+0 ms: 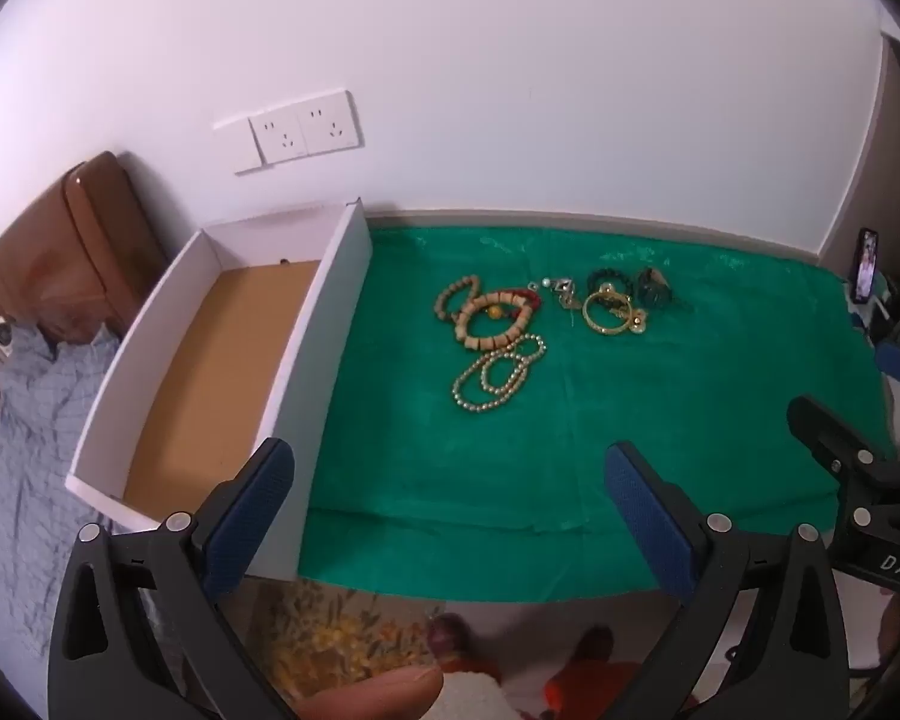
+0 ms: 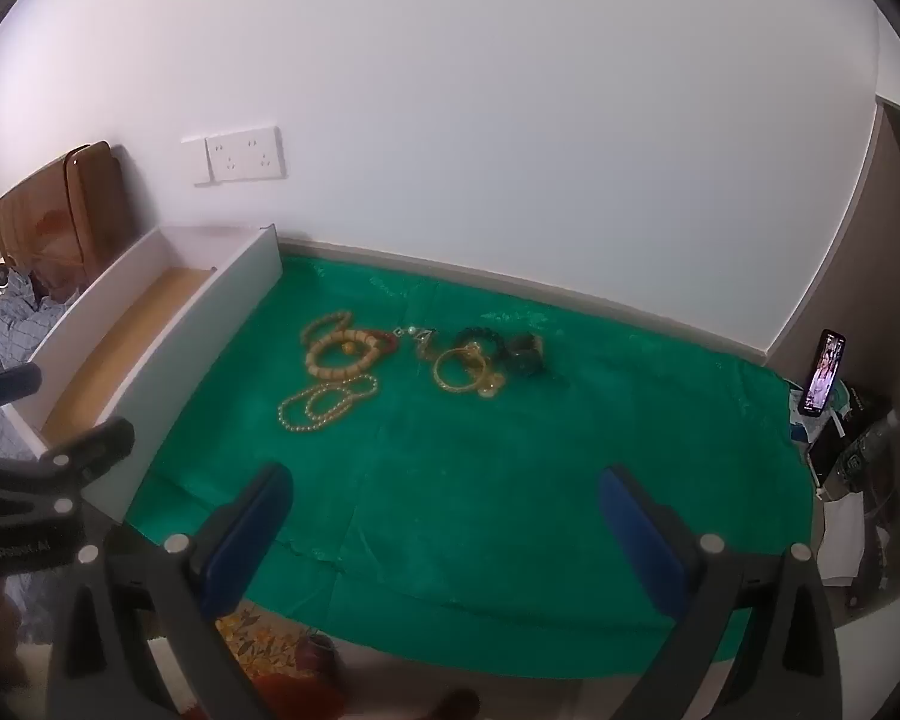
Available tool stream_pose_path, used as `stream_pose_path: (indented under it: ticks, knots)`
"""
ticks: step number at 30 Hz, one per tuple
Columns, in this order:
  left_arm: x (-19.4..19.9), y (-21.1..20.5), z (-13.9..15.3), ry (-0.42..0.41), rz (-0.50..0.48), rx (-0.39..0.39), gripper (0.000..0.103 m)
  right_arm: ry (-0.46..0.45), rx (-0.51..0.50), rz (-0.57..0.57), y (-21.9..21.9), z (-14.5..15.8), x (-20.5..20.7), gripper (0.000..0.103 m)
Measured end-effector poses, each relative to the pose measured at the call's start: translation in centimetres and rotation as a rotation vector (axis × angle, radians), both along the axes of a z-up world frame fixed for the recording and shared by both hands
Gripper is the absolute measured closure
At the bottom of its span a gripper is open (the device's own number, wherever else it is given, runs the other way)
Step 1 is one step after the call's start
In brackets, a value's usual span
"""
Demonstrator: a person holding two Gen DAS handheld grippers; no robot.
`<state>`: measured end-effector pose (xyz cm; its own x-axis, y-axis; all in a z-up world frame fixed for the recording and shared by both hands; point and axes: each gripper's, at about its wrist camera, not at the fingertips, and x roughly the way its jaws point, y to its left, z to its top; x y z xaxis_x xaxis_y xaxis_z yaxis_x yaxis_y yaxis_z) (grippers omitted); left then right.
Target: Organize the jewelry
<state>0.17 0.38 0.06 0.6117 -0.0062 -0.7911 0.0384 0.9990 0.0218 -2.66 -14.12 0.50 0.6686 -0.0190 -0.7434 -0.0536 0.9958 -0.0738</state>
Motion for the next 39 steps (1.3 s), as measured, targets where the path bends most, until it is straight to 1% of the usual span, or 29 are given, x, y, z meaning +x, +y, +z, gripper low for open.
stream_pose_path:
  ticks: [1, 2, 3, 5, 8, 10, 12, 14, 19, 27, 39]
  knots:
    - [0.2, 0.3, 0.0, -0.001, 0.001, -0.004, 0.000, -0.012, 0.019, -0.002, -0.2, 0.0, -0.1, 0.000]
    - [0.2, 0.4, 0.3, -0.006, 0.003, 0.008, 0.000, -0.012, 0.021, -0.001, -0.2, 0.0, -0.1, 0.000]
    - [-0.3, 0.3, 0.5, -0.037, 0.006, 0.015, 0.000, -0.012, 0.021, 0.000, -0.3, 0.0, -0.2, 0.000]
    - [-0.4, -0.1, 0.7, -0.037, 0.003, 0.038, 0.000, -0.010, 0.019, 0.002, -0.5, -0.1, -0.4, 0.000]
    - [-0.1, -0.5, 0.1, -0.028, 0.005, 0.048, 0.000, -0.004, 0.010, -0.002, -0.6, -0.2, 0.1, 0.000]
    - [0.0, -0.3, 0.5, -0.030, -0.003, 0.045, 0.000, -0.004, 0.001, -0.002, -0.2, 0.1, 0.2, 0.000]
    - [-0.1, -1.0, 0.9, -0.039, -0.009, 0.057, 0.000, -0.005, -0.001, -0.005, 0.1, 0.1, 0.2, 0.000]
    - [-0.1, -1.2, 1.0, -0.043, -0.016, 0.056, 0.000, -0.009, -0.001, -0.007, 0.4, 0.2, 0.0, 0.000]
    - [0.1, -1.3, 1.0, -0.040, -0.017, 0.046, 0.000, -0.005, 0.013, -0.017, -0.5, -0.1, 0.1, 0.000]
    - [0.4, -1.0, 0.4, -0.015, -0.020, 0.048, 0.000, -0.004, 0.013, -0.025, -0.9, 0.2, -0.1, 0.000]
    - [-0.4, -1.6, 0.2, -0.022, -0.038, 0.059, 0.000, -0.004, 0.014, -0.044, -1.4, 0.5, -0.4, 0.000]
